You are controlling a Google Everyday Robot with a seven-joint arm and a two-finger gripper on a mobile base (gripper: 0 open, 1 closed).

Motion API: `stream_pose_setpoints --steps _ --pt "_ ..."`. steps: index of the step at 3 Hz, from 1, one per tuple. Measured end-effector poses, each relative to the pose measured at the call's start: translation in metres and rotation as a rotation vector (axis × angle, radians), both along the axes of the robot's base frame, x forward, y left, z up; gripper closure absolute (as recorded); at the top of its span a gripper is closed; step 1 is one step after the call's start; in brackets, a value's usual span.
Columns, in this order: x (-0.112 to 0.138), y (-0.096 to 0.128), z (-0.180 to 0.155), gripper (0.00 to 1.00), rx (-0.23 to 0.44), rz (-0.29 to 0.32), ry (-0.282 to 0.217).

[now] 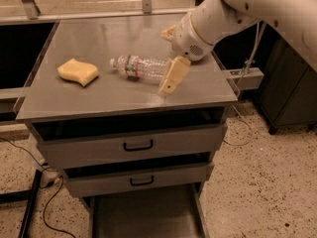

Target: Place water bottle into bottom drawer

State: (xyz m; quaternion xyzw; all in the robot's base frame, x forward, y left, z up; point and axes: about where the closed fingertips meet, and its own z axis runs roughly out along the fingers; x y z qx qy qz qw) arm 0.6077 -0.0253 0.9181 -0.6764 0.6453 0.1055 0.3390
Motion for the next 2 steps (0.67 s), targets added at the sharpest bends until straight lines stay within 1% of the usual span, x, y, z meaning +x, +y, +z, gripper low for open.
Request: stream_pose_setpoints --steps 1,2 --pt "0.02 0.02 -0.014 0.0 0.017 0.012 0.013" --pt "0.041 0.03 -0.031 0.0 0.018 0.004 0.024"
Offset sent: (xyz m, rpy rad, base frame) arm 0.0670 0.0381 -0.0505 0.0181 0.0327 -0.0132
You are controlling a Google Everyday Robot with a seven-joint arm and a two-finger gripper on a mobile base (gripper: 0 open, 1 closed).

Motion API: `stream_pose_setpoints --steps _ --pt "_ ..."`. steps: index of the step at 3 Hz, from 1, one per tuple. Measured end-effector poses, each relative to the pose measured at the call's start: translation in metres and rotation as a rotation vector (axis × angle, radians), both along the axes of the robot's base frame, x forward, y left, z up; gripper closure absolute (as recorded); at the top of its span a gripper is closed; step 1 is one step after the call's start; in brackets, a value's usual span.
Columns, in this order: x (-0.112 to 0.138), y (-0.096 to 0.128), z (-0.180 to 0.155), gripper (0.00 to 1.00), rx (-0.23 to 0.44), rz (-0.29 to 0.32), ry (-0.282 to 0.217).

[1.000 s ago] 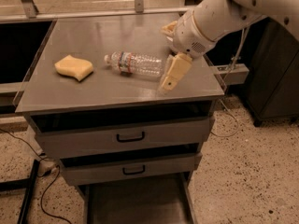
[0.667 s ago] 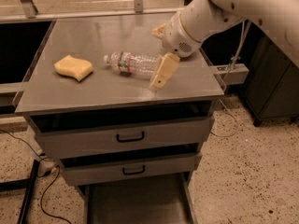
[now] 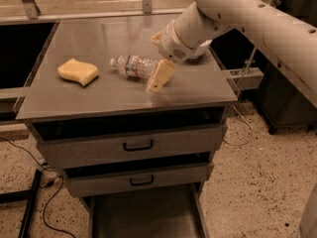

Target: Place water bottle into bottom drawer

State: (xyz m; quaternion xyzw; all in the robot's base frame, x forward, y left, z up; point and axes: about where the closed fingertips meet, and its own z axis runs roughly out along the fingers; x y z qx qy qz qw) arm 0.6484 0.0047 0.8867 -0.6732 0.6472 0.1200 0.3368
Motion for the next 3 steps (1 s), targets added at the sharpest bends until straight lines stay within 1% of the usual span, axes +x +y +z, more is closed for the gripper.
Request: stream_pose_setpoints --steps 1,2,3 --pt "0.016 0.005 -0.017 0.0 -0.016 -0.009 0.01" --pt "0.028 0.005 -0.031 0.0 -0.043 -0.019 0.037" --pt "0.028 0.005 -0.032 0.18 -0.043 -0.019 0.038"
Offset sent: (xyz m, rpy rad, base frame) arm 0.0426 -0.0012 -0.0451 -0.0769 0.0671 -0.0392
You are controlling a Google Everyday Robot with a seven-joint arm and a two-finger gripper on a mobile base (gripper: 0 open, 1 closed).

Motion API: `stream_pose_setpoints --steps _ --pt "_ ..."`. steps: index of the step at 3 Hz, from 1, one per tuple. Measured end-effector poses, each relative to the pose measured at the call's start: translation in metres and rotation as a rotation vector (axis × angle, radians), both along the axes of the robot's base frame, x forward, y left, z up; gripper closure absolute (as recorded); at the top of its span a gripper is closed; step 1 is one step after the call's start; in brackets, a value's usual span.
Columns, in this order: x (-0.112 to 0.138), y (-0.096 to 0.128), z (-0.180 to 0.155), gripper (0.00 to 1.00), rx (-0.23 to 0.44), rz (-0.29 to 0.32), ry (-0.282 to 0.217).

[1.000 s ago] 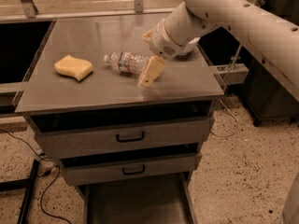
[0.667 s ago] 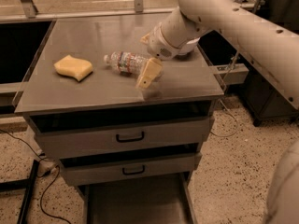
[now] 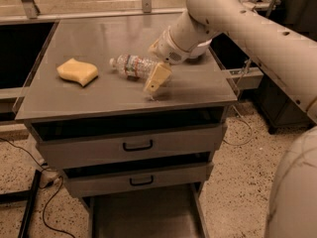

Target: Place water bottle into bottom drawer

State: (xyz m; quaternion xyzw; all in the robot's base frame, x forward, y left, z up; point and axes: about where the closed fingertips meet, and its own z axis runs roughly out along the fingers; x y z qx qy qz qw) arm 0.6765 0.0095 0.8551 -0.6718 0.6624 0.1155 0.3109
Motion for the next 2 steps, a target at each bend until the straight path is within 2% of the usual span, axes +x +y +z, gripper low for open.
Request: stream_pose_setpoints --steps 2 --pt "0.0 0.0001 -0.0001 0.65 0.0 0.0 0.0"
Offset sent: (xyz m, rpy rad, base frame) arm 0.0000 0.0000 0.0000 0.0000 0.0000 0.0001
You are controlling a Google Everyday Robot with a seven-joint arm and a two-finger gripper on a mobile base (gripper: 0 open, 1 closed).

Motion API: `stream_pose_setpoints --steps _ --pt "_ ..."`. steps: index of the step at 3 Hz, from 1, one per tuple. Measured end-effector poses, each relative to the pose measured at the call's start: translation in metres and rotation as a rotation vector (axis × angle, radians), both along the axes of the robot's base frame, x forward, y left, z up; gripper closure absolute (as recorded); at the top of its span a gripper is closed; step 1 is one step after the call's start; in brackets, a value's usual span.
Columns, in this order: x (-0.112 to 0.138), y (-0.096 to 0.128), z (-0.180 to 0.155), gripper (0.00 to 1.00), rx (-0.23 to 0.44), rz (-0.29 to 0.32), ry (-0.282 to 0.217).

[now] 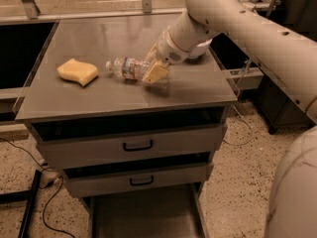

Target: Place water bottle into bottom drawer

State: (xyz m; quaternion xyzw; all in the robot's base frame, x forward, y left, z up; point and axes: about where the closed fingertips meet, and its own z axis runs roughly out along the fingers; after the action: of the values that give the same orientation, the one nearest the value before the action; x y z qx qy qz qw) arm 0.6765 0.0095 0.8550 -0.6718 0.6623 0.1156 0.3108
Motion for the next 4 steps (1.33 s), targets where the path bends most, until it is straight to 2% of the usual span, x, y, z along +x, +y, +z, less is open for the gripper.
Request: stream_pose_setpoints --steps 1,2,3,4 --pt "0.0 0.0 0.0 0.88 0.0 0.0 0.0" --pt "0.0 0.0 0.0 1.0 0.0 0.0 0.0" --pt "-0.011 -0.007 0.0 1.0 0.026 0.008 0.01" --pt "-0.048 -0.021 0.025 1.0 0.076 0.024 -0.031"
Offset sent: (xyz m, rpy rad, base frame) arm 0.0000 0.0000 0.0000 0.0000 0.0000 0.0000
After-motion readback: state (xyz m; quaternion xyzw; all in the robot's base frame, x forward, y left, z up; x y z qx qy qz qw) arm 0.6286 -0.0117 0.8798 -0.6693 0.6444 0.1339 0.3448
